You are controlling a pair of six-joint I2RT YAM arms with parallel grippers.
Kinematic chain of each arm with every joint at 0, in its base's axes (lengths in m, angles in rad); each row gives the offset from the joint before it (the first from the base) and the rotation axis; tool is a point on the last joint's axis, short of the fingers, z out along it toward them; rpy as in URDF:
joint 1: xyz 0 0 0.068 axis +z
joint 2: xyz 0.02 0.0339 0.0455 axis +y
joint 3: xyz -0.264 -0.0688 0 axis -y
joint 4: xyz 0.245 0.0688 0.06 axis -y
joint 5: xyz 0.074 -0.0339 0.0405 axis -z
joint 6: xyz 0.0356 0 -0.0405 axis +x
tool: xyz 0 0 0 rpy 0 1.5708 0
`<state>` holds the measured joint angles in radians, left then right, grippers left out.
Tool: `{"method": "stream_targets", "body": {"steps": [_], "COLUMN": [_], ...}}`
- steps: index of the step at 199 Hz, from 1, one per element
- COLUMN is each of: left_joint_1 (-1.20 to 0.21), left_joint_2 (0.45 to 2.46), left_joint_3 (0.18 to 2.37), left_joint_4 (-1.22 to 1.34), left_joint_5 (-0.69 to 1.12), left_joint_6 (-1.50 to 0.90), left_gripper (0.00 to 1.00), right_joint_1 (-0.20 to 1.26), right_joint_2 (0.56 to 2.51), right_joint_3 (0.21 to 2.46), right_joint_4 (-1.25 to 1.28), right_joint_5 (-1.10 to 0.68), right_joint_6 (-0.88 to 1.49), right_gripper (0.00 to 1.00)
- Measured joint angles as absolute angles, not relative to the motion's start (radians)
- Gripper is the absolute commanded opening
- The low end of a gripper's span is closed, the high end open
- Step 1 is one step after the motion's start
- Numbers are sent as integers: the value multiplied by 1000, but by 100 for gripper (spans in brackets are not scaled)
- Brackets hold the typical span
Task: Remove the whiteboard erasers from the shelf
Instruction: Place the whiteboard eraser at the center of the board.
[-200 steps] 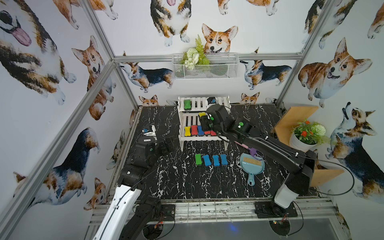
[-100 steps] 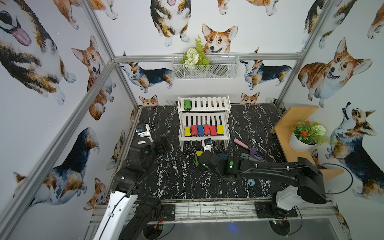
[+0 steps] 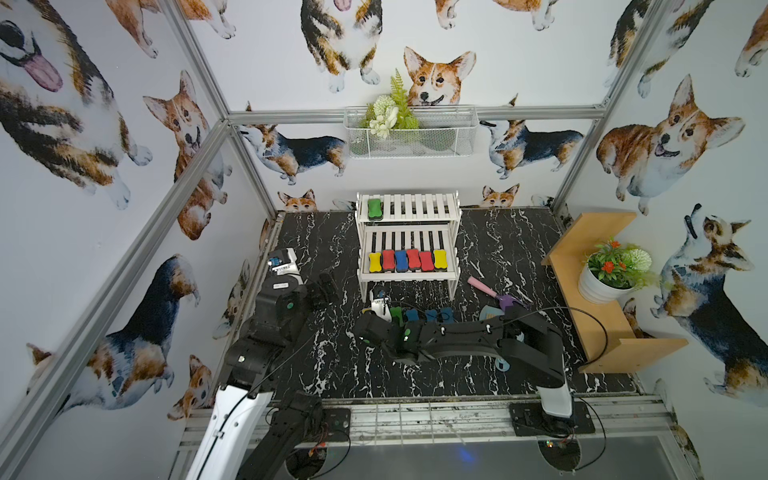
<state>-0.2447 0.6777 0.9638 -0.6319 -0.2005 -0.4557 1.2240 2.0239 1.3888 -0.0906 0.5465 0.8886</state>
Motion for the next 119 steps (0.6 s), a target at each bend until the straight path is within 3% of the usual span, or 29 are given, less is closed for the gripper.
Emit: {"method": "stream_targets", "body": {"steps": [90,119], "left_joint_1": [-245,-245], "left_joint_2": [681,681], "left_joint_3": [957,957], "left_joint_4": [-633,-633], "left_joint_5": [-199,-194], "left_joint_6": [-455,-455], "left_gripper": [100,100], "right_joint_1": [1183,1162], "right_joint_2": [2157,2178], "right_joint_3": [1494,1512], "right_joint_4": [-254,-257], "right_joint_5": [568,565], "right_joint_6": [1030,1053], "right_gripper": [35,41]}}
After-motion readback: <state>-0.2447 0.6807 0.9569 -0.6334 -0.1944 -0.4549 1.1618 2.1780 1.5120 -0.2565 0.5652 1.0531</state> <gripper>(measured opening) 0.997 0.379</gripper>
